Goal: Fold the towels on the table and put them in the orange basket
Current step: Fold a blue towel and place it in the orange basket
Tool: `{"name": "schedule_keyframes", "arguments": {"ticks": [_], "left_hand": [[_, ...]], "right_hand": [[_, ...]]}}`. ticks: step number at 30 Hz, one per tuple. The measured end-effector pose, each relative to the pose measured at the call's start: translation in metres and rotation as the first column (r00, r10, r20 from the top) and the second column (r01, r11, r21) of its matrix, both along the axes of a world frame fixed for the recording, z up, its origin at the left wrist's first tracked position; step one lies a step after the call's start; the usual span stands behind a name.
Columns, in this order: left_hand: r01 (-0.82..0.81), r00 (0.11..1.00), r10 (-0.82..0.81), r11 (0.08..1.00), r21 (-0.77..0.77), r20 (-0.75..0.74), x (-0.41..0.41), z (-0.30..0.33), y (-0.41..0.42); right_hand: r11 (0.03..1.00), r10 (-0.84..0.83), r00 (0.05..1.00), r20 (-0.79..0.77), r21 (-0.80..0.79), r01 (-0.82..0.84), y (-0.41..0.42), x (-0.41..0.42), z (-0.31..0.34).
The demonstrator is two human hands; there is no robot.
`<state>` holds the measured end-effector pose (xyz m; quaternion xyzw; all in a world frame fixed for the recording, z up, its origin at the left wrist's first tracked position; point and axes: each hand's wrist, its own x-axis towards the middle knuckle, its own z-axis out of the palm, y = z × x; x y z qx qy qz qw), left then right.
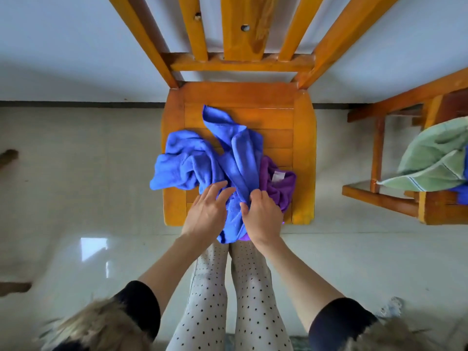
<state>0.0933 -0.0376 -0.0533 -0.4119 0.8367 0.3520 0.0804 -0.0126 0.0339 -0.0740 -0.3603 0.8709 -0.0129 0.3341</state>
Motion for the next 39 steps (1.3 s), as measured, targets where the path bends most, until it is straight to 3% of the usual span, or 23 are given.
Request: {"name": "schedule_keyframes", "arguments": {"ticks": [5, 9, 13, 16, 20, 26, 31, 34, 39], "left_hand": [[0.057, 0.998, -0.057, 0.998, 0.008, 0.029, -0.003, 0.005, -0.016], [0.227, 0.973, -0.229, 0.973, -0.053, -0.041, -0.008, 0.031, -0.029], [0.145, 0.977, -0.155, 0.986, -0.079, -0.145, -0.016, 0.070, -0.046], [0.128, 0.970, -0.136, 0.990, -0.053, -0.202, -0.021, 0.103, -0.059], [-0.033, 0.949, 0.037, 0.999, 0.018, -0.313, -0.024, 0.162, -0.074], [-0.144, 0.856, 0.095, 0.988, -0.057, -0.507, -0.014, 0.276, -0.100], [-0.255, 0.760, 0.096, 0.953, -0.160, -0.642, 0.006, 0.367, -0.115], [-0.328, 0.723, 0.099, 0.920, -0.214, -0.683, 0.015, 0.415, -0.119], [-0.552, 0.593, 0.159, 0.794, -0.255, -0.789, 0.045, 0.485, -0.121]], "right_hand": [[0.979, -0.168, 0.975, 0.148, -0.089, 0.182, 0.002, -0.006, 0.014], [0.952, -0.153, 0.948, 0.280, -0.214, 0.217, 0.000, -0.012, 0.050], [0.942, -0.114, 0.939, 0.326, -0.265, 0.206, -0.009, -0.015, 0.090], [0.915, -0.165, 0.901, 0.402, -0.279, 0.292, -0.018, -0.020, 0.122], [0.862, -0.200, 0.838, 0.507, -0.315, 0.397, -0.042, -0.036, 0.172], [0.803, 0.045, 0.965, 0.259, -0.584, 0.119, -0.070, -0.050, 0.253], [0.716, 0.008, 0.996, 0.091, -0.696, 0.058, -0.091, -0.048, 0.311], [0.721, -0.007, 1.000, -0.022, -0.693, -0.010, -0.112, -0.043, 0.346], [0.705, -0.047, 0.998, -0.048, -0.709, -0.001, -0.140, -0.038, 0.403]]}}
